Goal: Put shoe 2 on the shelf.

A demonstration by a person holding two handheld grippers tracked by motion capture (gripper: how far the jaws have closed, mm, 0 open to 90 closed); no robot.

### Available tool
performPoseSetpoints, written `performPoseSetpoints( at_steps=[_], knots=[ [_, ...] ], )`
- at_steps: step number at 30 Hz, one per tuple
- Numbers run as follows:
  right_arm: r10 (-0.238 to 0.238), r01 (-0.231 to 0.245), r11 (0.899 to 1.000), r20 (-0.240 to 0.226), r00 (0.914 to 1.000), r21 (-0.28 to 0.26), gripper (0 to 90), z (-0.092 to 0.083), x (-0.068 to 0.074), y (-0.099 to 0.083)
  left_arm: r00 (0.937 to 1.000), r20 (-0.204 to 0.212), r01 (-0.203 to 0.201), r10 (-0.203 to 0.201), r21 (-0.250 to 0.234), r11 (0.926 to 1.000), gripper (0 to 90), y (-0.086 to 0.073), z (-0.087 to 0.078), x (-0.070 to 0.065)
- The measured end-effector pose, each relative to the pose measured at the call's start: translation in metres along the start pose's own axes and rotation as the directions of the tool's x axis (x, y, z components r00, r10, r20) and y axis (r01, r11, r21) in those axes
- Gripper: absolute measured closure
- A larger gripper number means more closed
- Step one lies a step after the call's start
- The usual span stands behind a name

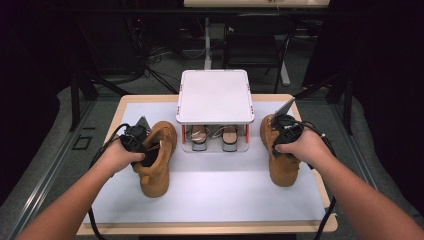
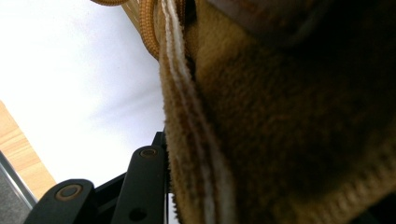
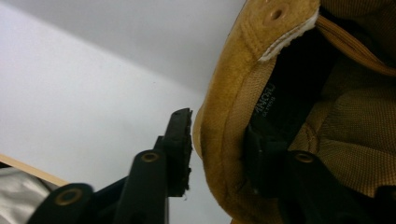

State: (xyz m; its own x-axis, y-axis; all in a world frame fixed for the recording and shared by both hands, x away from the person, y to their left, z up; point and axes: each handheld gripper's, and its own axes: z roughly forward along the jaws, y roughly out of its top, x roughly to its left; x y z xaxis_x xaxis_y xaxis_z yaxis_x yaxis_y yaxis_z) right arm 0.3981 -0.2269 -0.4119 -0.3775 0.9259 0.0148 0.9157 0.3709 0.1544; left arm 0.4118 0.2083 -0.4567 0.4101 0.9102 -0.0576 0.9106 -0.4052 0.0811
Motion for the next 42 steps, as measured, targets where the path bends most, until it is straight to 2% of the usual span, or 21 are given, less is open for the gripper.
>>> performPoseSetpoints(
  at_steps=[2,6,7,11,14,15,17,23,24,32,37,38,39,42],
  knots=[
    [-0.014,0.014,1.0,0.007,0.9999,0.016,70.9,0.001,-0.001,0.001,1.0,0.0,0.001,-0.001,0.0,1.0,64.7,0.0,0.0,0.0],
    [-0.003,0.003,1.0,0.0,1.0,-0.002,75.1,0.001,-0.002,0.001,1.0,0.0,0.0,0.0,0.001,1.0,64.8,0.0,0.0,0.0],
    [-0.01,0.01,1.0,-0.002,1.0,0.009,76.0,0.0,-0.003,0.001,1.0,0.0,0.0,0.0,0.001,1.0,64.7,0.0,0.0,0.0],
    [-0.008,0.008,1.0,0.003,1.0,-0.004,76.9,0.0,-0.001,0.0,1.0,0.0,0.0,0.0,0.001,1.0,64.8,0.0,0.0,0.0],
    [-0.024,0.024,1.0,0.011,0.9996,0.0,77.2,-0.001,-0.001,-0.001,1.0,0.0,0.0,0.0,0.001,1.0,64.7,0.0,0.0,0.0],
    [-0.035,0.035,0.999,-0.001,0.9994,0.009,77.2,-0.002,0.0,-0.002,1.0,0.001,0.001,-0.001,0.002,1.0,64.7,0.0,0.0,0.0],
    [-0.028,0.028,1.0,-0.006,0.9996,0.0,77.2,-0.001,0.001,-0.004,1.0,0.001,0.0,0.0,0.002,1.0,64.7,0.0,0.0,0.0],
    [-0.083,0.084,0.996,-0.017,0.9964,0.021,77.3,-0.006,0.016,-0.014,1.0,0.001,-0.001,0.001,0.006,1.0,64.7,0.0,0.0,0.0],
    [-0.081,0.081,0.997,-0.024,0.9965,0.008,77.3,-0.006,0.019,-0.017,1.0,0.0,-0.003,0.003,0.005,1.0,64.7,0.0,0.0,0.0],
    [-0.128,0.129,0.991,-0.028,0.9913,0.028,77.2,-0.009,0.031,-0.031,1.0,-0.001,-0.002,0.002,0.008,1.0,64.7,0.001,0.0,0.0],
    [-0.115,0.115,0.993,-0.02,0.9932,0.016,75.9,-0.007,0.037,-0.035,0.9999,-0.007,-0.007,0.007,0.01,0.9999,64.7,0.001,0.0,-0.001],
    [-0.113,0.114,0.993,-0.027,0.9932,0.021,75.1,-0.006,0.037,-0.035,0.9999,-0.008,-0.008,0.008,0.011,0.9999,64.7,0.001,0.0,-0.001],
    [-0.118,0.119,0.992,-0.035,0.9924,0.047,74.1,-0.006,0.036,-0.034,0.9999,-0.008,-0.008,0.008,0.01,0.9999,64.7,0.001,0.0,-0.001],
    [-0.104,0.106,0.994,-0.067,0.9923,0.033,67.0,-0.007,0.037,-0.033,0.9999,-0.007,-0.008,0.008,0.01,0.9999,64.7,0.001,0.0,-0.001]
  ],
)
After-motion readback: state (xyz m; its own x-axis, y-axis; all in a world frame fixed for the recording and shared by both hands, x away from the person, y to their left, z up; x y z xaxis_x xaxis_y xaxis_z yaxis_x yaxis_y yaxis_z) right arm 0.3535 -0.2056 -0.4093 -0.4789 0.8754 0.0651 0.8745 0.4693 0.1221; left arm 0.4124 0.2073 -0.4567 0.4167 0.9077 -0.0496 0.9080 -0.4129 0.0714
